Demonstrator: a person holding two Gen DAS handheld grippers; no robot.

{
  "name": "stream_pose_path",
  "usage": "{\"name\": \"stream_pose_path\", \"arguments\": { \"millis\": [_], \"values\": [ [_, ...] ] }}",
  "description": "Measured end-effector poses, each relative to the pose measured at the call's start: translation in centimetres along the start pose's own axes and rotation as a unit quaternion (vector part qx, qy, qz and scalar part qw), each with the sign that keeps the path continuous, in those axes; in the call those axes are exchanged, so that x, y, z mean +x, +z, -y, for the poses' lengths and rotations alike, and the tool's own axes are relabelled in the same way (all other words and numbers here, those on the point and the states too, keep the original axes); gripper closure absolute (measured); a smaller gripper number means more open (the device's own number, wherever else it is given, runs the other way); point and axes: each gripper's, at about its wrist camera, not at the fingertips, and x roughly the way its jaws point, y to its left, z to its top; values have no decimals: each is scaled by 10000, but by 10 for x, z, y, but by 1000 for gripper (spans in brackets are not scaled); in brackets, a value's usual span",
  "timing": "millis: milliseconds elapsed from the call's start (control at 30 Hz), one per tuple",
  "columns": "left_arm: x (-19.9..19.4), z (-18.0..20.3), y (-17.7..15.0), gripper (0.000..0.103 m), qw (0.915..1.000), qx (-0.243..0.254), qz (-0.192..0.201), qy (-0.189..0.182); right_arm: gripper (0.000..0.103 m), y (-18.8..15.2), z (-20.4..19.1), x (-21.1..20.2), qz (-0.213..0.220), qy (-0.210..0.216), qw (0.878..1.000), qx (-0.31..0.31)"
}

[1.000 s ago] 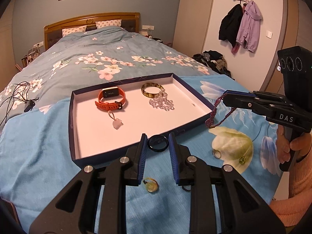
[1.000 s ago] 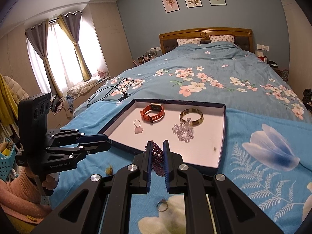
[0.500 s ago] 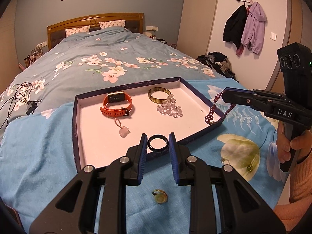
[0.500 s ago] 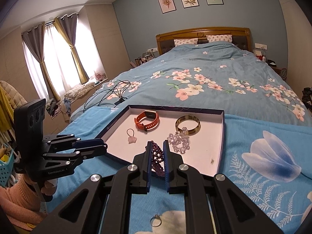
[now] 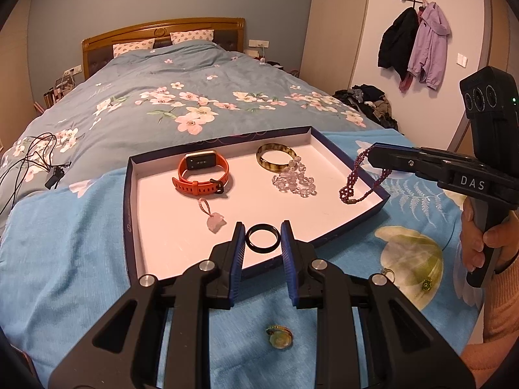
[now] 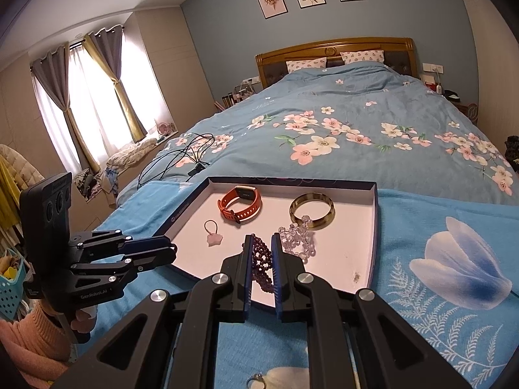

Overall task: Organize jewelry
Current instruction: 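Carry the purple bracelet with the right tool while the left tool carries the black ring to the tray, then lower and release the purple bracelet in the tray while the left tool drops the black ring there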

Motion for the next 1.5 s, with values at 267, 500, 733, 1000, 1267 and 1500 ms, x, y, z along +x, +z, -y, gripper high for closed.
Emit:
{"name": "stream_pose_path", "arguments": {
  "millis": [267, 500, 733, 1000, 1267, 1500],
  "values": [
    [7, -3, 1, 80, 10000, -35, -47, 14, 94, 1, 4, 10, -65, -2, 10000, 66],
    [13, -4, 0, 80, 9999, -52, -101, 41, 94, 3, 8, 19, -134, 5, 9998, 126],
    [20, -8, 1, 80, 9998, -95, -168, 62, 94, 3, 10, 27, -191, 5, 9997, 174],
    [28, -14, 0, 80, 9995, -176, -254, 106, 94, 3, 16, 32, -259, 18, 9993, 266],
    [37, -17, 0, 80, 9990, -217, -351, 143, 94, 4, 21, 38, -321, 37, 9988, 362],
    [45, -21, 1, 80, 9985, -266, -445, 151, 94, 4, 24, 43, -388, 36, 9983, 429]
  ]
}}
